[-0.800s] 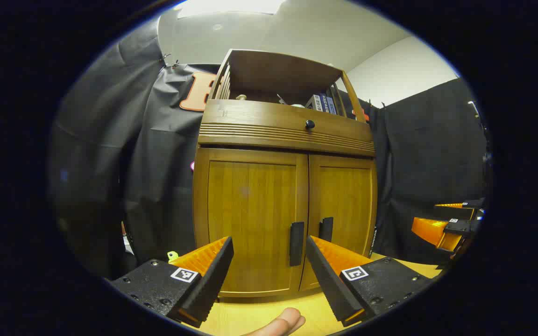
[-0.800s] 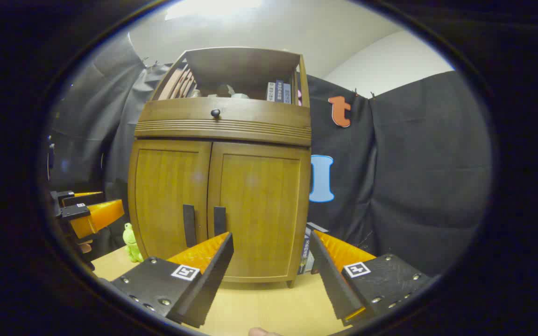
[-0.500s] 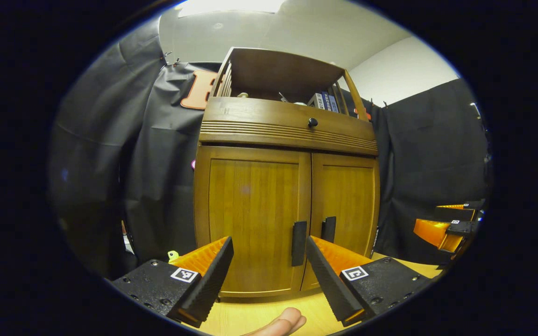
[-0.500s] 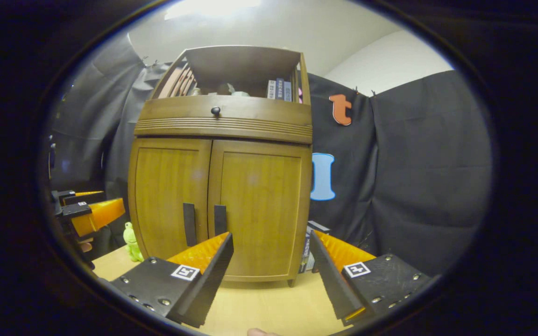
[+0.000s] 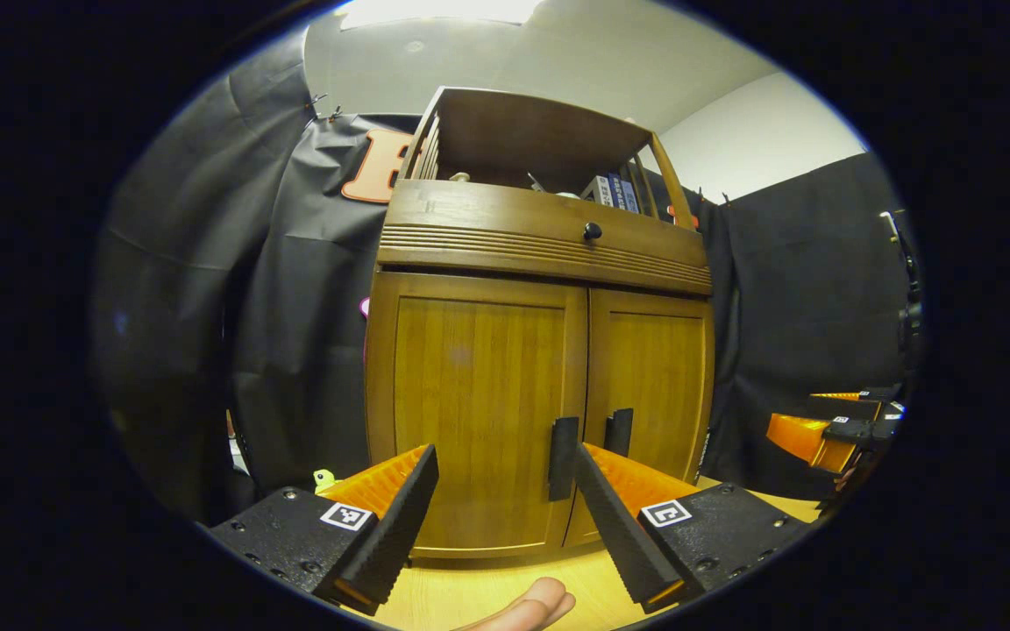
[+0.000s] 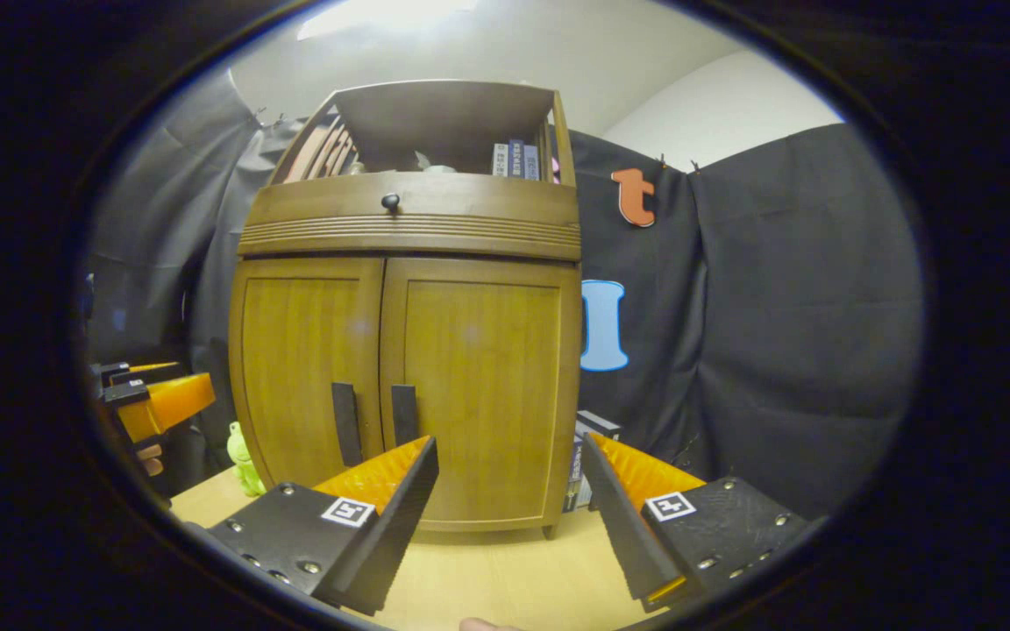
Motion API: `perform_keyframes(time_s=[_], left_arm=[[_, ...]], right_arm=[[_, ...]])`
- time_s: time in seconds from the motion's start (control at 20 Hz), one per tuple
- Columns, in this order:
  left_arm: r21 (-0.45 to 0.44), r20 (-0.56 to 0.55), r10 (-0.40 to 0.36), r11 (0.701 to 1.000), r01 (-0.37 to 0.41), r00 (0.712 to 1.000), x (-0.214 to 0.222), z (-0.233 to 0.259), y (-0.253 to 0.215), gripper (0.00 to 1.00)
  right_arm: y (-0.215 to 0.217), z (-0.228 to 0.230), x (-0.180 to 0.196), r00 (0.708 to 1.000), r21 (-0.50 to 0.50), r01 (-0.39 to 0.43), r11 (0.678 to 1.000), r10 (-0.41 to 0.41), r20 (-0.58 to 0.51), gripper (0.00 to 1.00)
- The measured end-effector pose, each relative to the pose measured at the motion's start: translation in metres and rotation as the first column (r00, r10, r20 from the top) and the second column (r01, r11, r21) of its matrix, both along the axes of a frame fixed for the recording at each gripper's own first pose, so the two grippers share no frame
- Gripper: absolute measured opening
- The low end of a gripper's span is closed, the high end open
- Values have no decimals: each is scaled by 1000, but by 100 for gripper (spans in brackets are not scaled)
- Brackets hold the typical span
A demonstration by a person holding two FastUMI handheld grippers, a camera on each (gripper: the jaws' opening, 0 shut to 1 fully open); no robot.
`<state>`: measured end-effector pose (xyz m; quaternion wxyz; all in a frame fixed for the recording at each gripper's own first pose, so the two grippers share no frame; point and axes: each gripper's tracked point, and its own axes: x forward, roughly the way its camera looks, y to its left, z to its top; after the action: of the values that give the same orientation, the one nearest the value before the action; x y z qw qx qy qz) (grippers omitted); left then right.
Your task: Open the right door of the double-door shoe cabinet with the right hand, and open the left door with the left hand.
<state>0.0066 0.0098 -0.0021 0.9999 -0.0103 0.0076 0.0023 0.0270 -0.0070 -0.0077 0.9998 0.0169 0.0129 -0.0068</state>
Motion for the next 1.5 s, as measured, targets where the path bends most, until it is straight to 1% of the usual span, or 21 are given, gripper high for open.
perform_keyframes(time_s=[0.1, 0.15, 0.2, 0.4, 0.45, 0.55, 0.65, 0.7, 0.8, 0.85, 0.9, 0.95, 1.0, 1.1, 1.15, 1.25, 1.3, 1.35, 1.4, 1.45, 1.5], left_arm=[[-1, -3, -6, 1000, 6, 1000, 1, -1, 0, 96], [-4, -4, -9, 1000, 9, 1000, 2, -1, 0, 96], [-8, -5, -13, 1000, 13, 1000, 3, -1, 0, 96], [-22, -11, -16, 1000, 15, 1000, 6, -2, 3, 96], [-23, -12, -14, 1000, 14, 1000, 7, -1, 5, 96], [-35, -19, -22, 999, 21, 1000, 10, -2, 6, 96], [-71, -28, -21, 997, 19, 999, 13, -4, 8, 96], [-77, -31, -24, 997, 21, 999, 12, -5, 8, 96], [-74, -21, -30, 997, 28, 999, 13, -3, 8, 97], [-79, -15, -34, 996, 32, 999, 14, -3, 9, 92], [-96, -17, -43, 995, 42, 999, 17, -3, 10, 95], [-112, -25, -54, 992, 51, 998, 18, -4, 10, 92], [-119, -32, -63, 991, 59, 997, 20, -6, 11, 96], [-122, -36, -60, 991, 56, 998, 22, -6, 15, 92], [-124, -43, -53, 991, 47, 998, 23, -7, 18, 95], [-147, -65, -47, 988, 37, 997, 25, -12, 20, 96], [-164, -77, -49, 986, 36, 996, 26, -16, 19, 96], [-173, -86, -54, 984, 39, 995, 26, -17, 18, 92], [-173, -91, -62, 984, 45, 994, 28, -17, 17, 96], [-171, -96, -74, 984, 57, 993, 29, -19, 16, 96], [-173, -100, -90, 982, 72, 991, 29, -19, 13, 92]], right_arm=[[-2, -2, 6, 1000, -2, 6, 1000, -6, -6, 96], [-2, -4, 9, 1000, -3, 8, 1000, -8, -10, 93], [-1, -7, 13, 1000, -2, 8, 1000, -9, -15, 96], [3, -15, 22, 1000, 10, -2, 1000, 2, -32, 96], [5, -16, 26, 999, 15, -5, 1000, 6, -35, 93], [7, -22, 36, 999, 30, -6, 1000, 7, -41, 93], [18, -33, 46, 997, 43, -29, 999, 32, -75, 93], [21, -37, 52, 995, 46, -48, 998, 51, -86, 96], [32, -37, 67, 993, 37, -73, 997, 76, -92, 97], [40, -36, 75, 991, 45, -94, 995, 98, -90, 93], [50, -40, 83, 988, 56, -111, 992, 116, -99, 95], [56, -44, 91, 985, 60, -115, 992, 122, -121, 96], [57, -50, 99, 983, 59, -112, 992, 119, -143, 94], [67, -50, 117, 979, 32, -113, 993, 117, -168, 94], [73, -49, 125, 978, 15, -122, 992, 123, -170, 95], [81, -48, 138, 978, -1, -127, 992, 125, -168, 96], [86, -50, 145, 976, 6, -141, 990, 141, -166, 96], [95, -51, 150, 973, 22, -157, 987, 158, -166, 98], [102, -52, 155, 971, 33, -169, 985, 173, -168, 99], [108, -53, 160, 967, 26, -185, 982, 187, -172, 96], [115, -56, 166, 965, 15, -192, 981, 192, -178, 97]])
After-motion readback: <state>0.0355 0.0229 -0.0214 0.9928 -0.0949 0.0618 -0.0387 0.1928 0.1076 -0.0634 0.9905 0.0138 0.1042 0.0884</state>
